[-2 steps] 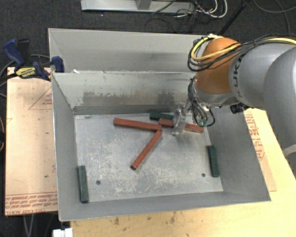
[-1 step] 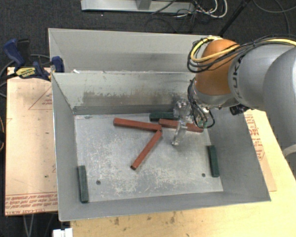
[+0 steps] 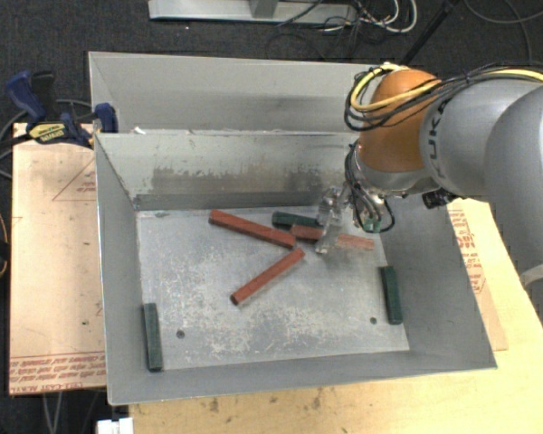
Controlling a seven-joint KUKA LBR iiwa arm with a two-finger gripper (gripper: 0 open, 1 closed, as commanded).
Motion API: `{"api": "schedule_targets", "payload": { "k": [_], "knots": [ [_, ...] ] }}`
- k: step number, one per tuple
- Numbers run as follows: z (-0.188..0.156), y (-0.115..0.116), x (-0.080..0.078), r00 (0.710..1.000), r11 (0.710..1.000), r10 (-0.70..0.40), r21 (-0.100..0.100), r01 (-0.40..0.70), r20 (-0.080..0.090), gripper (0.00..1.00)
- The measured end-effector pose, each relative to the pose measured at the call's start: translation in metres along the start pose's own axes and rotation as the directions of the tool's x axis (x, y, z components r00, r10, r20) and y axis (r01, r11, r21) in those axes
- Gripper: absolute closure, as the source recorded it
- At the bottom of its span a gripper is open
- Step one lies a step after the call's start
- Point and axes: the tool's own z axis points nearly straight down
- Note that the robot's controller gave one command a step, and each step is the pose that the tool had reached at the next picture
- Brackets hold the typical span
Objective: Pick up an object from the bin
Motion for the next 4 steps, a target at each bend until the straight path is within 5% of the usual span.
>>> {"api": "schedule_targets", "payload": {
  "k": [1,2,3,4],
  "knots": [
    [0.004,0.000,0.002,1.000,1.000,0.000,0.001,0.000,-0.003,0.00],
    [0.000,0.000,0.000,1.000,1.000,0.000,0.000,0.000,-0.001,1.00],
    [-0.050,-0.049,0.014,0.902,0.902,-0.431,0.001,0.431,-0.003,1.00],
    [-0.049,-0.047,0.015,0.902,0.902,-0.431,-0.002,0.431,-0.004,0.00]
  ]
}}
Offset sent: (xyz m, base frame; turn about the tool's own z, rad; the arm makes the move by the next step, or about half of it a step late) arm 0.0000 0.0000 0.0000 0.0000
